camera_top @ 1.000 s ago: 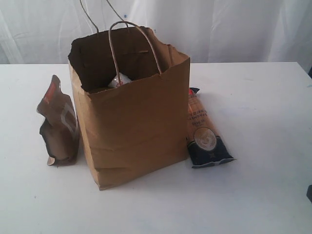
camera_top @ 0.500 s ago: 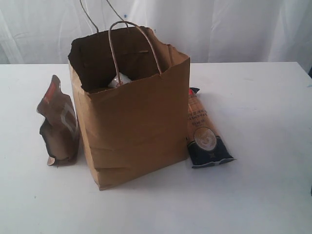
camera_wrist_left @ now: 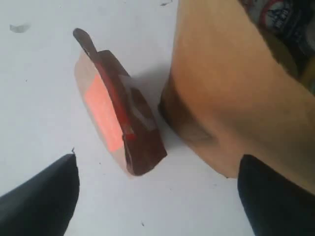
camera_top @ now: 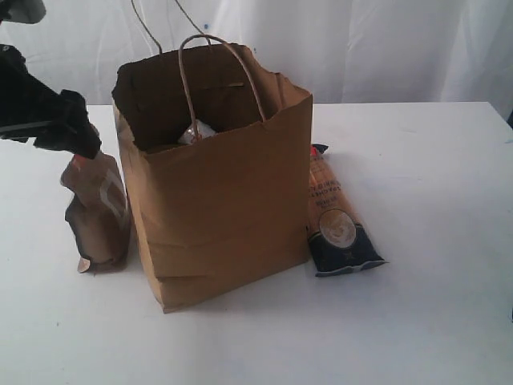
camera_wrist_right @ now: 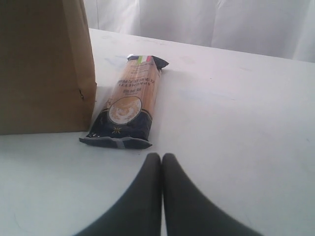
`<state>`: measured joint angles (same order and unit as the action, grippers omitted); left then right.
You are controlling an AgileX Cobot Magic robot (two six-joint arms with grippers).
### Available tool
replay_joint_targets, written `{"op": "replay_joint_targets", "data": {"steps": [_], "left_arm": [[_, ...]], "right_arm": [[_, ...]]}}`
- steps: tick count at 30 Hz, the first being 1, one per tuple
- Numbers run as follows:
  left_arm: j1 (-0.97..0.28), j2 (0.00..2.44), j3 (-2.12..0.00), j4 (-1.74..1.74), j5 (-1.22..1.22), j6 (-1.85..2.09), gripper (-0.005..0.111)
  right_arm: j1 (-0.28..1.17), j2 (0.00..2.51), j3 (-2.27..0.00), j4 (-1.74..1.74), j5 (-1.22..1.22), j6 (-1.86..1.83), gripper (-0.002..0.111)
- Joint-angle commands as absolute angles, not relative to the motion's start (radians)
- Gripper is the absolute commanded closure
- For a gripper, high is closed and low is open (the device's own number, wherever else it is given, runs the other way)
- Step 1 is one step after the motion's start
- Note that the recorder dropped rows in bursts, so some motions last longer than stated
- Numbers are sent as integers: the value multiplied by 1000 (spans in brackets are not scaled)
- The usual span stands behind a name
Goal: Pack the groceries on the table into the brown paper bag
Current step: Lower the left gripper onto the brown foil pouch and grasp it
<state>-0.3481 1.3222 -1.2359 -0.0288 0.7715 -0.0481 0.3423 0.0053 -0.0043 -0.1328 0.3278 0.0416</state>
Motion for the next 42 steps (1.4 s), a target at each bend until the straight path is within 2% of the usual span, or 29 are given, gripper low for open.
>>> {"op": "replay_joint_targets", "data": {"steps": [1,20,31,35,40,42], "left_arm": [[-352,1401,-1271,15,774,-85,20],[-350,1625,-1271,124,670,-213,20],[-350,1729,-1271,136,664,-241,28],[-350,1747,-1271,136,668,-241,45],[-350,1751,-1271,152,702,-241,92],[-350,1751,-1271,181,714,-229,106]], "right_arm": [[338,0,0,-138,313,41,108],[338,0,0,-138,313,41,108],[338,0,0,-138,313,41,108],[338,0,0,-138,313,41,108],[338,0,0,-138,313,41,108],[338,0,0,-138,313,41,108]]}}
